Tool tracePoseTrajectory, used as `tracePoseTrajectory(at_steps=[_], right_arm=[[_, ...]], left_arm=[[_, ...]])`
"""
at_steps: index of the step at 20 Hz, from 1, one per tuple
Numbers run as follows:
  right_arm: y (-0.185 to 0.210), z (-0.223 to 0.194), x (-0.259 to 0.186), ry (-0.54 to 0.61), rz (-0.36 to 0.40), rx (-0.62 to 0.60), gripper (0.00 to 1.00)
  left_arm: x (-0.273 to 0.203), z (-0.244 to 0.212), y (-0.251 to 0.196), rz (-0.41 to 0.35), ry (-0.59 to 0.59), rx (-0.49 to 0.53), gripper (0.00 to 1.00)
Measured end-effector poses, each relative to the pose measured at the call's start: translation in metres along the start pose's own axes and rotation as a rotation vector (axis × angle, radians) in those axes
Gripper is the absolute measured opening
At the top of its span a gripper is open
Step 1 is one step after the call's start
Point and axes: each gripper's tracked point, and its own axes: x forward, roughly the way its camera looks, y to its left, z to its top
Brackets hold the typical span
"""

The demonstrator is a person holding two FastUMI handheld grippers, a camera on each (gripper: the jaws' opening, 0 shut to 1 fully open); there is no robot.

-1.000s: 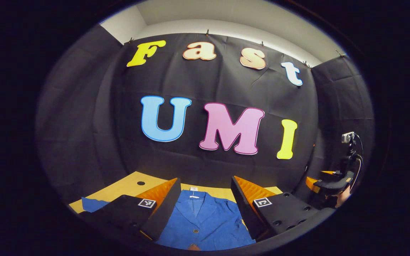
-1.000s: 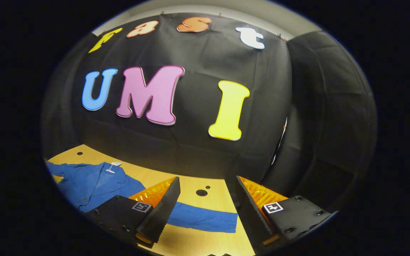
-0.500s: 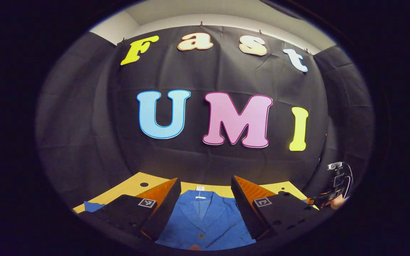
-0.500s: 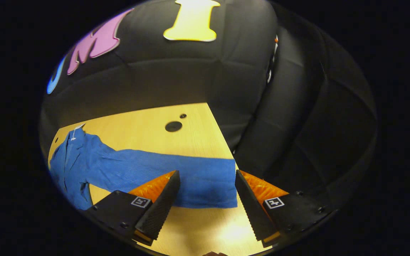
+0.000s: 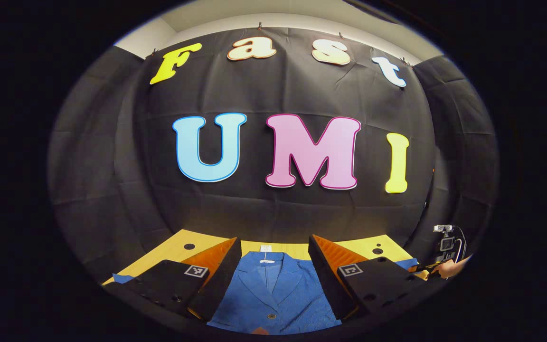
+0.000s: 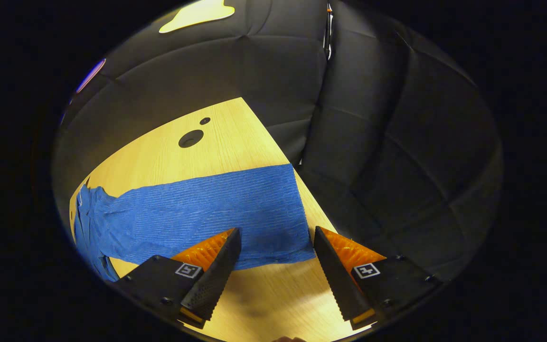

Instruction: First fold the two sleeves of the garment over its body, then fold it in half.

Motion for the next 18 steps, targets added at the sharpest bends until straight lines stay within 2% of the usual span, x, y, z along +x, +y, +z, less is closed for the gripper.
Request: tracePoseTrajectory(at_steps=[2, 3, 4, 6, 7, 9, 10, 11, 14, 18], right_arm=[[0.001, 0.0, 0.0, 0.003, 0.004, -0.001, 0.94], [0.003, 0.001, -0.001, 0.003, 0.004, 0.007, 0.99], [0.003, 0.003, 0.0, 0.002, 0.005, 0.016, 0.96], [0.005, 0.0, 0.0, 0.017, -0.002, 0.049, 0.3], [0.01, 0.003, 0.001, 0.006, 0.023, 0.06, 0.46], [0.013, 0.005, 0.001, 0.009, 0.017, 0.075, 0.13], [0.016, 0.006, 0.002, 0.008, 0.018, 0.08, 0.0], [0.019, 0.001, -0.001, 0.013, 0.024, 0.073, 0.05], [0.027, 0.008, -0.005, -0.005, 0.041, 0.053, 0.0], [0.045, 0.027, -0.032, -0.064, 0.076, 0.06, 0.02]], left_arm=[[0.0, -0.004, 0.0, 0.004, 0.011, -0.009, 0.81], [0.0, -0.004, 0.0, 0.007, 0.013, -0.016, 0.82], [-0.001, -0.003, 0.0, 0.007, 0.01, -0.021, 0.82], [-0.005, -0.002, 0.0, 0.004, 0.005, -0.017, 0.82], [-0.006, -0.001, 0.001, 0.007, 0.001, -0.009, 0.82], [-0.011, 0.0, 0.007, 0.022, -0.006, 0.006, 0.82], [-0.014, 0.0, 0.01, 0.03, -0.007, 0.01, 0.82], [-0.017, 0.001, 0.012, 0.038, -0.009, 0.009, 0.82], [-0.029, -0.001, 0.021, 0.06, -0.013, 0.005, 0.82], [-0.045, -0.003, 0.031, 0.082, -0.021, -0.013, 0.82]])
